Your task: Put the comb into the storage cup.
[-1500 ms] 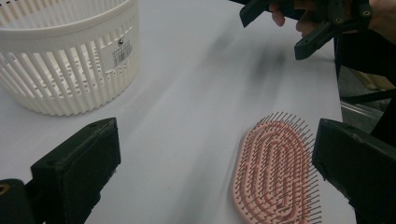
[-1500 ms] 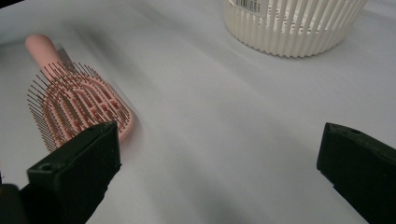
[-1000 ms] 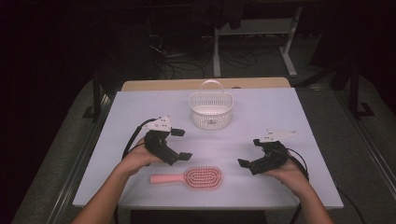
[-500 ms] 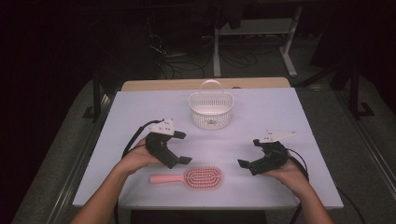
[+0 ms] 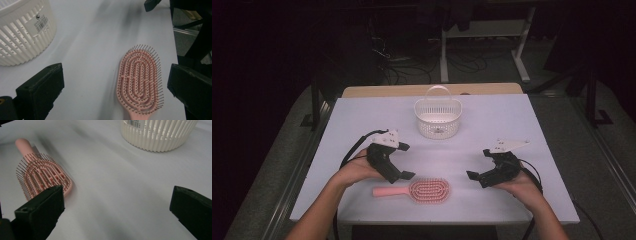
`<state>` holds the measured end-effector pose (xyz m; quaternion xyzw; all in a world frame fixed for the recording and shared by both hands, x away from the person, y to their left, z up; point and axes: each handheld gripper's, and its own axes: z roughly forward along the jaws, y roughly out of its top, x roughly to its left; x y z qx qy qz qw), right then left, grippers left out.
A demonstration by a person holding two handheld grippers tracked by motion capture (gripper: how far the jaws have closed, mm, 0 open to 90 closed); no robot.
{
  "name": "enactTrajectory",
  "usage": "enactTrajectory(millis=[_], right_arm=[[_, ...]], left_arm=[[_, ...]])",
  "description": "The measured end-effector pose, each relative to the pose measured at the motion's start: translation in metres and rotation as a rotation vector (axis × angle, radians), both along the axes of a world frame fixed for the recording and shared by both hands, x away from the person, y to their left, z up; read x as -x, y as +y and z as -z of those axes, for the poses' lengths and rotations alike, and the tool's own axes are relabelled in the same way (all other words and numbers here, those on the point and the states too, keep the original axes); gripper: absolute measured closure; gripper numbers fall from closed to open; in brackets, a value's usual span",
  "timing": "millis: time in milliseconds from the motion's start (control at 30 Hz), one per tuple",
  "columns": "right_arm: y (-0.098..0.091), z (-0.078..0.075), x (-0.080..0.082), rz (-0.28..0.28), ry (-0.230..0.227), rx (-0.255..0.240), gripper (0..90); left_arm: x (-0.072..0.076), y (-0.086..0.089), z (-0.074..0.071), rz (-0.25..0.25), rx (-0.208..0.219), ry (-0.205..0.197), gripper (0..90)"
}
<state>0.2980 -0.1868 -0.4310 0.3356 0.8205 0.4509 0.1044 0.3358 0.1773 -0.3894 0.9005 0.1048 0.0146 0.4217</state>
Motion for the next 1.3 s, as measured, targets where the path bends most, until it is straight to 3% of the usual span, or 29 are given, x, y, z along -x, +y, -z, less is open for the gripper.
enactTrajectory(millis=[267, 1300], right_arm=[[0.0, 0.0, 0.0, -0.001, 0.0, 0.003, 0.0], [0.0, 0.0, 0.0, 0.001, 0.004, 0.001, 0.0]], left_arm=[[0.002, 0.001, 0.001, 0.017, -0.033, -0.026, 0.8], [0.01, -0.005, 0.006, 0.099, -0.201, -0.041, 0.8]])
